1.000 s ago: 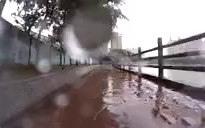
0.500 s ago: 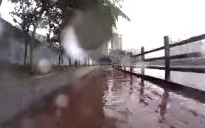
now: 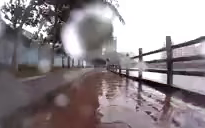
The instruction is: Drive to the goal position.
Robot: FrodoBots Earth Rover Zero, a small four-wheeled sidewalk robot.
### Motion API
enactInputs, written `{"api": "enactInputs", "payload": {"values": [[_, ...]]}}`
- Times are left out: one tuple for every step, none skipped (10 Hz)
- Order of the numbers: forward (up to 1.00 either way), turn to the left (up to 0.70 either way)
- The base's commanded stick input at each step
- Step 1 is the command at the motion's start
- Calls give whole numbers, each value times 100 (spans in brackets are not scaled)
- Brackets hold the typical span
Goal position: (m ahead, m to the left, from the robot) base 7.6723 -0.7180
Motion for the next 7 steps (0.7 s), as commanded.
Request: {"api": "enactInputs", "payload": {"values": [[100, 0], [100, 0], [100, 0], [100, 0], [100, 0], [100, 0], [100, 0]]}}
